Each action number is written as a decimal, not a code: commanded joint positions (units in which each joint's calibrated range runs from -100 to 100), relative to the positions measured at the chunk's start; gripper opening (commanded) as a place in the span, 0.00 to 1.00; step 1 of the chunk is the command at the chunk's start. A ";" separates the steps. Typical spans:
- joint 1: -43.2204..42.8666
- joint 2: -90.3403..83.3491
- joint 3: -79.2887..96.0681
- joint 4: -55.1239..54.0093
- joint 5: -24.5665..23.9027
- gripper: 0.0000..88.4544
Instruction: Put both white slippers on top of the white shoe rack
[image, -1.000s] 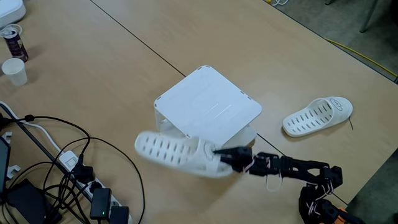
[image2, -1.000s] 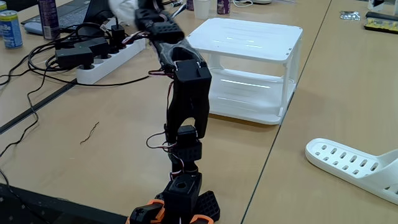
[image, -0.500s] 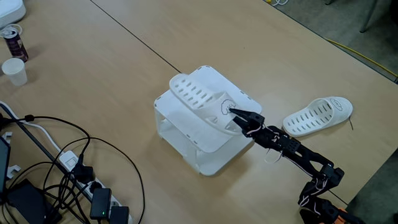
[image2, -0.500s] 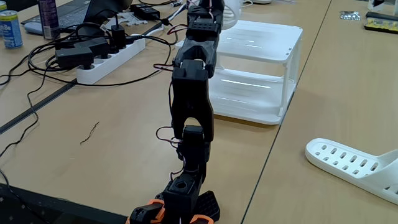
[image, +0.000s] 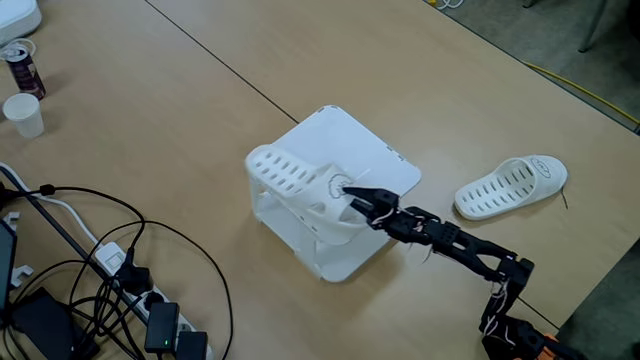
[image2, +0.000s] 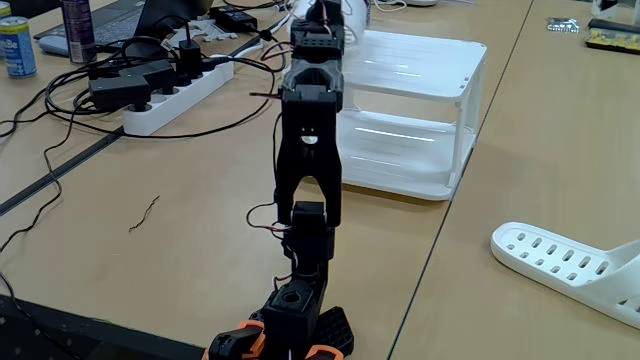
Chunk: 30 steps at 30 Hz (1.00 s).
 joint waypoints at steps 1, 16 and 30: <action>-1.02 1.27 -11.21 -0.15 0.52 0.01; 1.45 5.65 -11.39 -0.15 0.52 0.01; 4.00 5.14 -7.87 -0.15 0.52 0.01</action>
